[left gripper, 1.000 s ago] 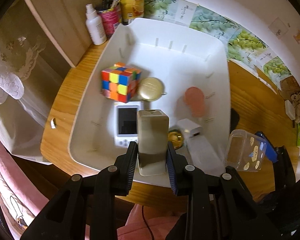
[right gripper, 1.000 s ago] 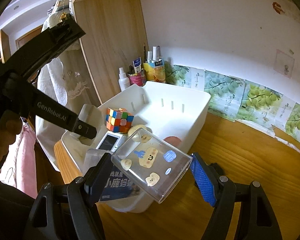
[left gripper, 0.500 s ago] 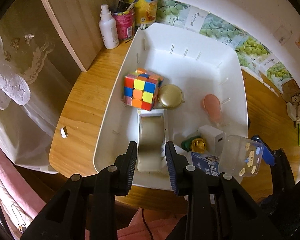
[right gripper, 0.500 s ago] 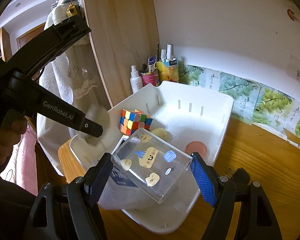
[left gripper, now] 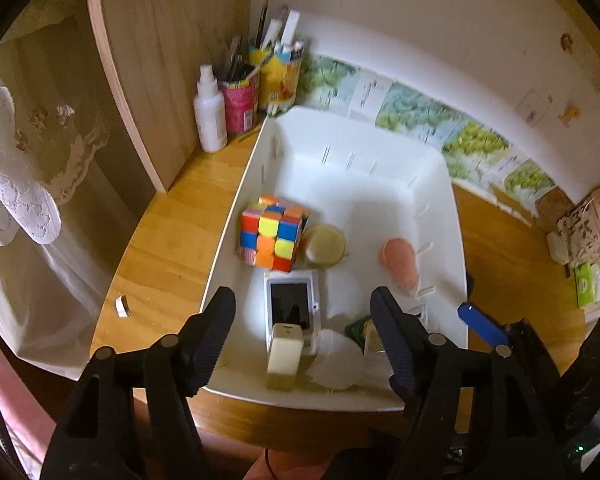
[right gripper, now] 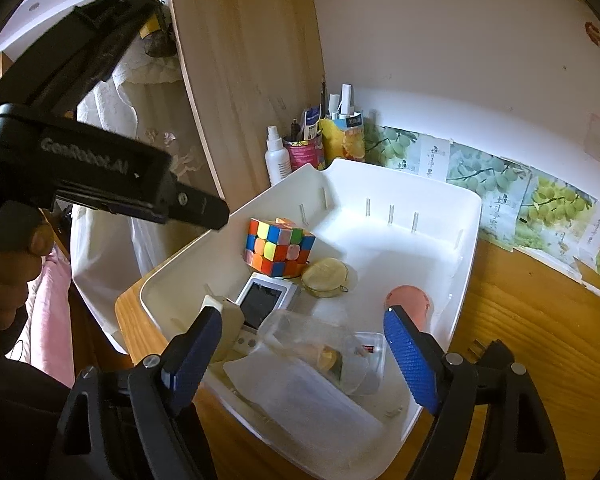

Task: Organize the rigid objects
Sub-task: 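Release the white block into the tray with the left tool while the right drops the acrylic block, then move the right tool to the black plug adapter and grasp it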

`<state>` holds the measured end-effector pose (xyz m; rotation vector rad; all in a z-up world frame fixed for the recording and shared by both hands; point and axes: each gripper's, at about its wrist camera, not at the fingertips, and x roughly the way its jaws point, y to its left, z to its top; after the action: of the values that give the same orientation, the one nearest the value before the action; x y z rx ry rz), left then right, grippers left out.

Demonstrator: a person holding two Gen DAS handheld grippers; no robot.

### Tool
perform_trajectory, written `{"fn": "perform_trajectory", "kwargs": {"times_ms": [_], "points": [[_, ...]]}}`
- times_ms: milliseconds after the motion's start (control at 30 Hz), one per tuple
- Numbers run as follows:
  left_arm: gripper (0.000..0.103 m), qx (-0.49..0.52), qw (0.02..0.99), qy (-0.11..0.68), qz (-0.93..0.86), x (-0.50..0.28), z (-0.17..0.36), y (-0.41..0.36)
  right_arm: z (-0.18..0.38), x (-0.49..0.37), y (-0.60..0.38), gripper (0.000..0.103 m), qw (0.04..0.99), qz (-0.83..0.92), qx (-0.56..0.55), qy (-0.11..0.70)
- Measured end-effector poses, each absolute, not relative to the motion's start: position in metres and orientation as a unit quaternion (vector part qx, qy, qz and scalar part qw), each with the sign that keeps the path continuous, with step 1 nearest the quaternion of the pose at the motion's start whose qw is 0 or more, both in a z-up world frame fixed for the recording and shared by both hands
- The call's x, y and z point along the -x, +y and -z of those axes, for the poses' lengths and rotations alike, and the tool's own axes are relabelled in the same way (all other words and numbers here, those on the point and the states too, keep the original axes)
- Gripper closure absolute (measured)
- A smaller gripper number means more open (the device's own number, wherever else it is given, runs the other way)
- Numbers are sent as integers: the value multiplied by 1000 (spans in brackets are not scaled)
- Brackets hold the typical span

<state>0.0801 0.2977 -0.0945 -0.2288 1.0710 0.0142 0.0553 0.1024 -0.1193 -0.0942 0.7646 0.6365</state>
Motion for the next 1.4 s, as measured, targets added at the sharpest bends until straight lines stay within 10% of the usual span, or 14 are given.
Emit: {"fn": "perform_trajectory", "kwargs": {"times_ms": [1400], "points": [[29,131,903,410,7,-55,66,195,162,-92,-14,19,894,-258,115,349]]}}
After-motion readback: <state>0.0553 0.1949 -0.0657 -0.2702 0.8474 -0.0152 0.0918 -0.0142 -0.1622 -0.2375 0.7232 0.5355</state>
